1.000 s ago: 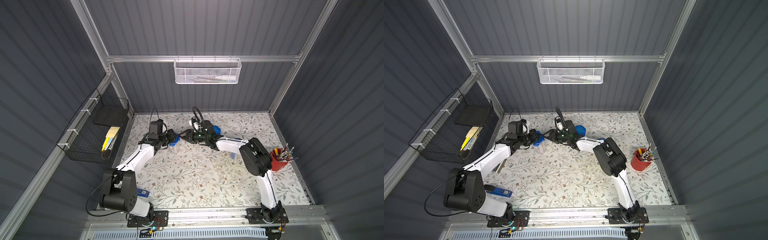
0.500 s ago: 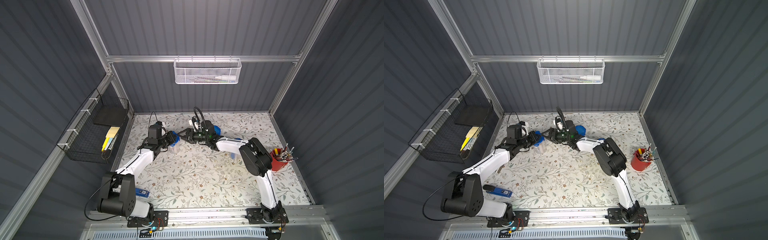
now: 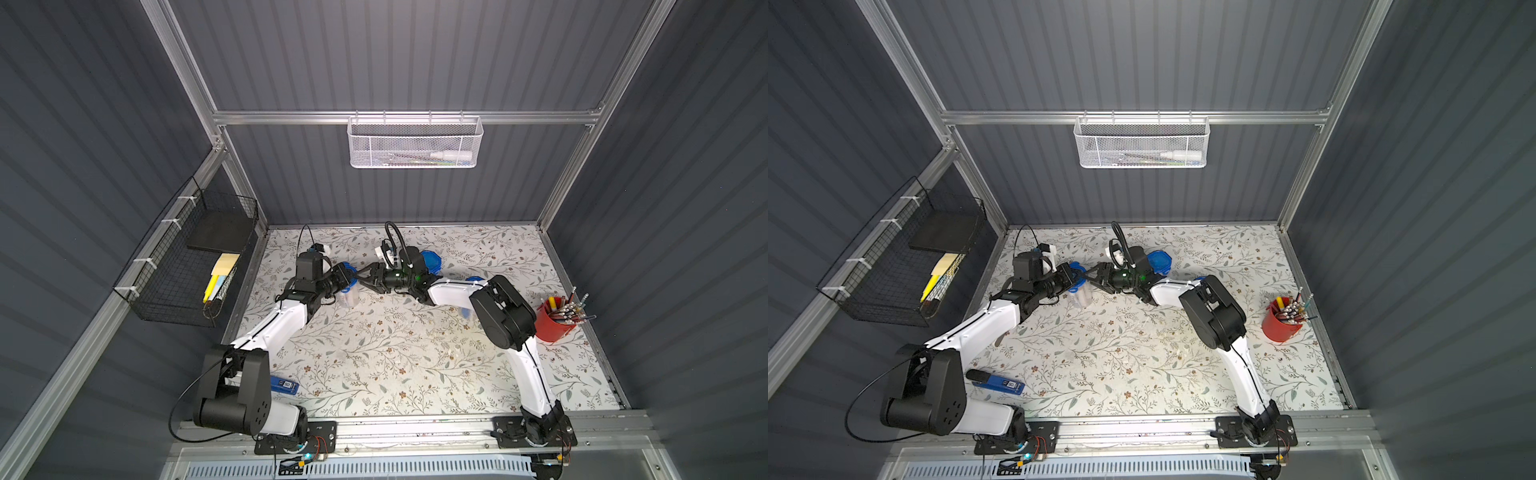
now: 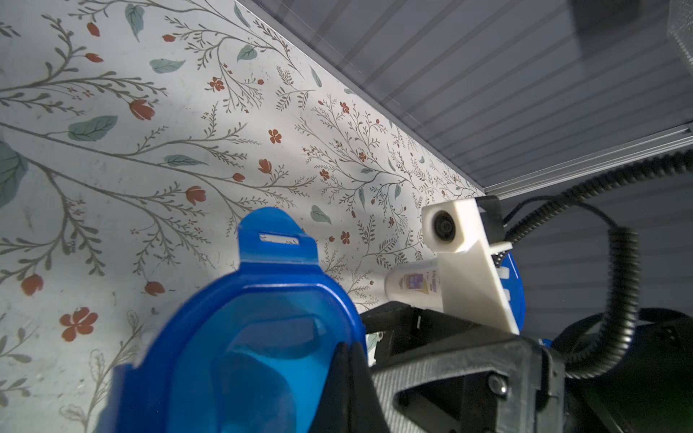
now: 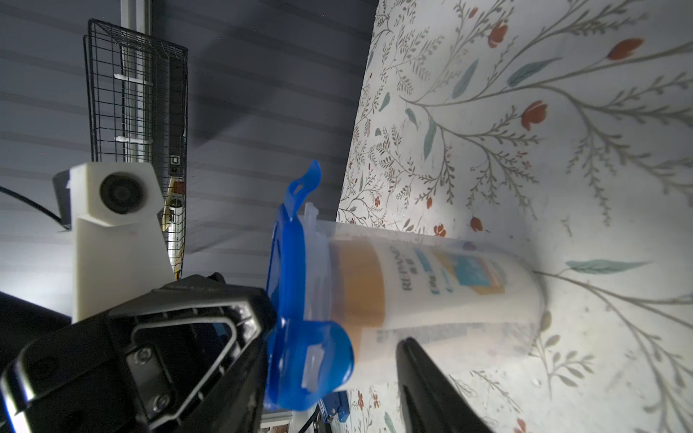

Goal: Take out toiletry kits
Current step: Unfasten the latch on the container.

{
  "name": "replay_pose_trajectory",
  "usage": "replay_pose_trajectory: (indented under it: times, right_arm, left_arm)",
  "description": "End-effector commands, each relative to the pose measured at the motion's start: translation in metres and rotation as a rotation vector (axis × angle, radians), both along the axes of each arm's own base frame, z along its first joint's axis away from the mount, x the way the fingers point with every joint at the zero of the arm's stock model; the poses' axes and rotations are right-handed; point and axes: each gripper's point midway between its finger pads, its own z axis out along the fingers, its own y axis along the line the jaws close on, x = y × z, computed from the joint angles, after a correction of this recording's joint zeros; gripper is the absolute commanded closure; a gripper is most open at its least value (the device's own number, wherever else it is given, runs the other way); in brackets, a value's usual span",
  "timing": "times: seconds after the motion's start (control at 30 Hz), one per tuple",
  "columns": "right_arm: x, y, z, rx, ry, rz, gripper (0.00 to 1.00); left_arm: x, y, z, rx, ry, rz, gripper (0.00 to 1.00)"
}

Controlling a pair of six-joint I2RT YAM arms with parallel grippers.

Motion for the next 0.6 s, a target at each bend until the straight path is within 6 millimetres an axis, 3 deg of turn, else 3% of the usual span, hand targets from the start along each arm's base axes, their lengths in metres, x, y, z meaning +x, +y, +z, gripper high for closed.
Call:
replay_pose_trajectory:
  times: [0.0, 0.57]
  right_arm:
    - [-0.003, 0.008, 0.017, 0.062, -0.025, 0.029, 0.42]
    - [-0.003, 0.008, 0.049, 0.174, -0.059, 0.027, 0.44]
  left_arm:
    - [-0.06, 0.02, -0.098, 0.097, 0.387, 0.038, 1.0]
    - [-0.069, 0.025, -0.112, 0.122, 0.434, 0.047, 1.0]
